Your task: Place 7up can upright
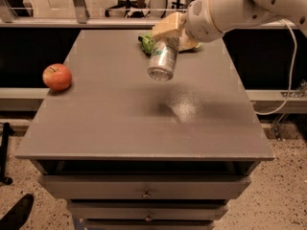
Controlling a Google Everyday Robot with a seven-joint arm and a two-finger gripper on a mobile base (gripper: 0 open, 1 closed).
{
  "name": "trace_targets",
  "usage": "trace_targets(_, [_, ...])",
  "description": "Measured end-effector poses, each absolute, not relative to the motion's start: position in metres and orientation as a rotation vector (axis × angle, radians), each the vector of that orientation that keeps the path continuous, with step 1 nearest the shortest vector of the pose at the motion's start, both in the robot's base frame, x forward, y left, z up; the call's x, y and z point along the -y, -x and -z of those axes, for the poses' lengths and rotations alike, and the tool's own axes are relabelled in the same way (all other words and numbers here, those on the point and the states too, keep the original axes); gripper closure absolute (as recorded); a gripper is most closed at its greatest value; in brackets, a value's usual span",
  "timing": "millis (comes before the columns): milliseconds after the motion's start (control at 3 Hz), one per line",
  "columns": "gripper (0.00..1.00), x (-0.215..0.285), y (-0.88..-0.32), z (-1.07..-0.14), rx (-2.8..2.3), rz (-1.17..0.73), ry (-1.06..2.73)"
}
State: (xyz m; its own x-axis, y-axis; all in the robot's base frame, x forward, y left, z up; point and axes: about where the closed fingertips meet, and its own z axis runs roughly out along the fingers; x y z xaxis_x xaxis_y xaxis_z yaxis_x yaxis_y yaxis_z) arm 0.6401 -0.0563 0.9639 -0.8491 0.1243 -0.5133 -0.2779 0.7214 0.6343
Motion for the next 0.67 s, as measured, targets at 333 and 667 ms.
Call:
trace_targets(333, [1.0,0.051,-0.636,-0.994,-2.268,-0.954,0.335])
trace_targets(667, [1.0,0.05,-0.629,-1.008,-2.143,-0.889,0.527])
